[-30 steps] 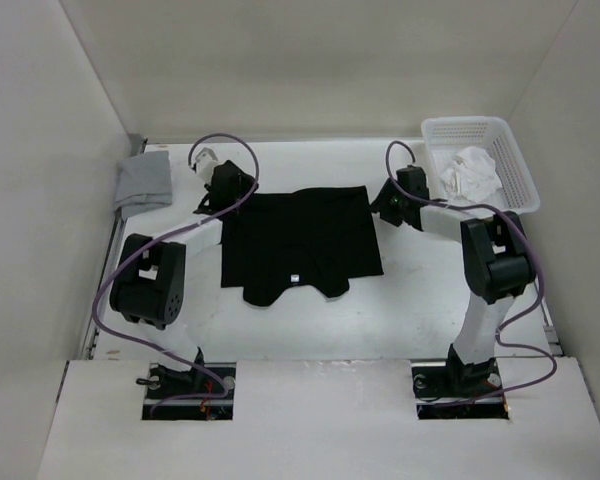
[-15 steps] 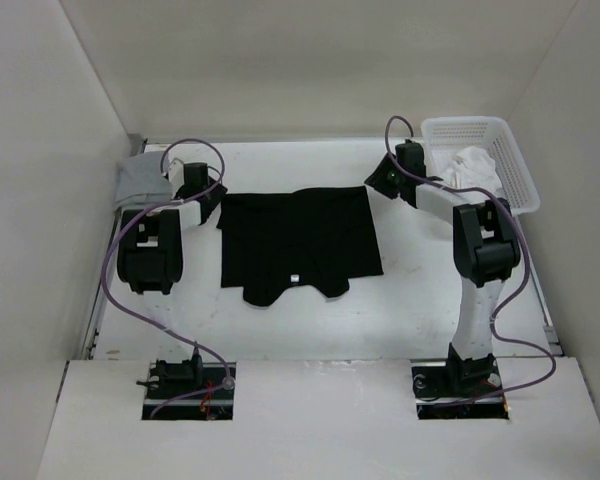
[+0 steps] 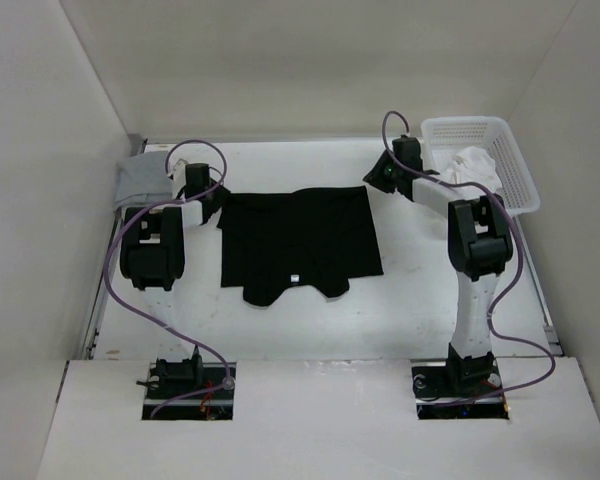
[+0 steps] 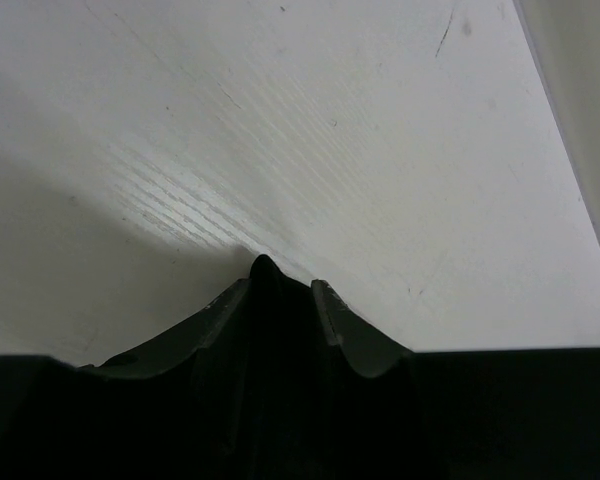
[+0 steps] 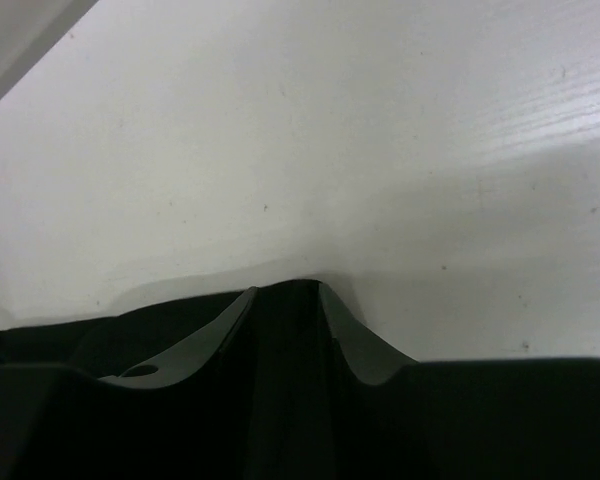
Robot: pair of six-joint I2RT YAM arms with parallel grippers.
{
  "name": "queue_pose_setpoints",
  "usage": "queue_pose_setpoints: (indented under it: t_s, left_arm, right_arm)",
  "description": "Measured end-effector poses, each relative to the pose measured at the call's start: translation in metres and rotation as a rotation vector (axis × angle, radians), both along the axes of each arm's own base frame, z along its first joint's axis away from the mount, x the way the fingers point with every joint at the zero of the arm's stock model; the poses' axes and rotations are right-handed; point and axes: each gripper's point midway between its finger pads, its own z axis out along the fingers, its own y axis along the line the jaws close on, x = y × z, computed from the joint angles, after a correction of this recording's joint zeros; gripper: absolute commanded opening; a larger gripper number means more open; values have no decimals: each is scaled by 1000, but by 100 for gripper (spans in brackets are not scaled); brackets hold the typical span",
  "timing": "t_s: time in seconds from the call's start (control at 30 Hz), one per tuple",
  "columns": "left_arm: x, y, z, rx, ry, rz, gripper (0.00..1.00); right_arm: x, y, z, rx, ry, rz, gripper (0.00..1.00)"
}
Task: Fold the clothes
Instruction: Fold the tank top
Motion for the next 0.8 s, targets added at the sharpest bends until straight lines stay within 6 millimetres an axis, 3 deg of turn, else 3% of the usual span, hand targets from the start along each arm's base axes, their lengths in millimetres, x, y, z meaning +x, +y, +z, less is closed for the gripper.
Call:
queue_pose_setpoints:
  t_s: [0.37,0.57,0.8]
  left_arm:
    - [0,-2,-1,-2,2,-5,27]
    - [1,1,-1,7,1,7,31]
    - [4,13,2,19,-10,39,27]
  right_arm:
    - [-1,0,-14,-13,40,6,25]
    - [-2,0,-16,-14,46,6,28]
    - [-3,0,-16,-17,46,9,27]
